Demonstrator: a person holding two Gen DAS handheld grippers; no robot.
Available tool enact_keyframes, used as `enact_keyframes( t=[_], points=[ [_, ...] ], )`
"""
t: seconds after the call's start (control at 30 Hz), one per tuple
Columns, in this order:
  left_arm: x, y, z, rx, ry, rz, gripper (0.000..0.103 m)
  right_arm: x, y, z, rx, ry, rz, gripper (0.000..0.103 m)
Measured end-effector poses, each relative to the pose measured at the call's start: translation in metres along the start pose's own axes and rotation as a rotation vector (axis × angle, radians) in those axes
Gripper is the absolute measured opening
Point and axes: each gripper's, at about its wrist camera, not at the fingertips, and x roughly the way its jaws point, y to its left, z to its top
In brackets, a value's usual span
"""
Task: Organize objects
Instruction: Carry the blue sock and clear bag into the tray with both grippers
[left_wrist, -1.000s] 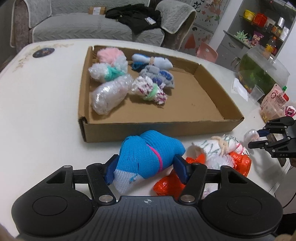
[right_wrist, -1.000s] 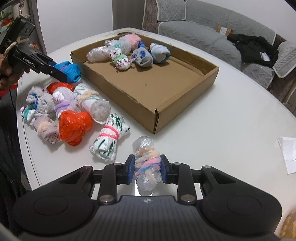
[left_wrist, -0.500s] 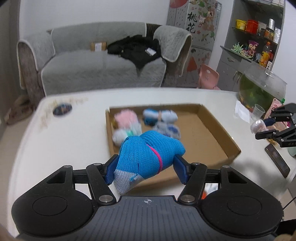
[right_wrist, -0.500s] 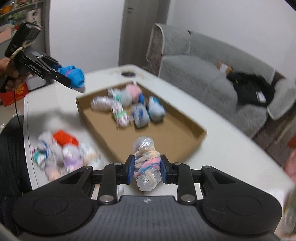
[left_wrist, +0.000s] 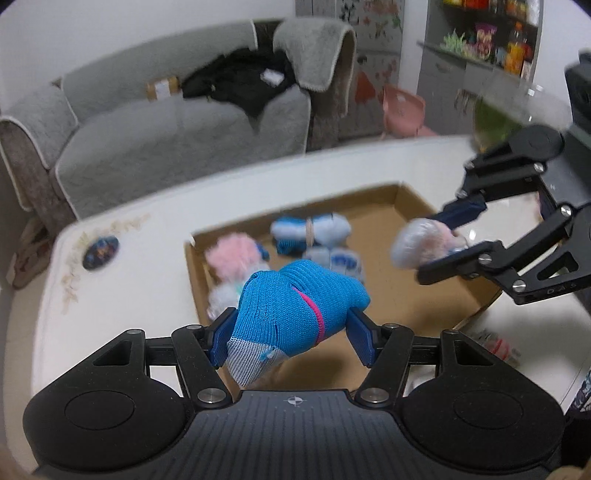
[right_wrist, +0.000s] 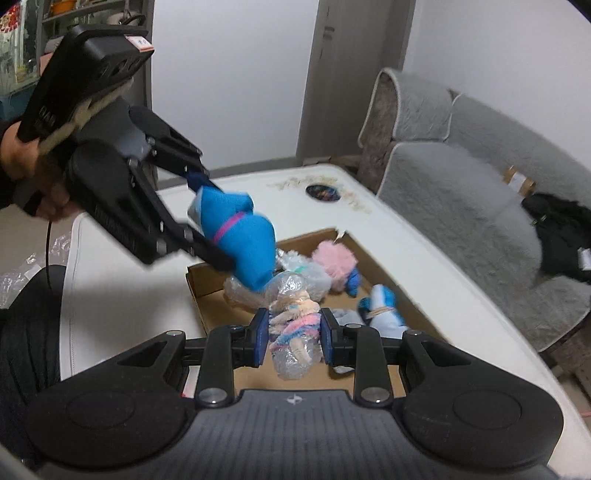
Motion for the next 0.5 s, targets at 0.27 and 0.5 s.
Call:
enact_keyframes(
  t=[0.27, 0.5],
  points=[
    [0.043, -0.002, -0.022, 0.080, 0.091, 0.020, 0.068, 0.049, 0.004, -0.011, 0.007, 0.096, 0.050, 0.026],
    [0.054, -0.005, -0.028, 0.134, 0.120, 0.029, 0.068, 0.065, 0.006, -0.013, 0.003, 0.139, 0.077, 0.026]
  ],
)
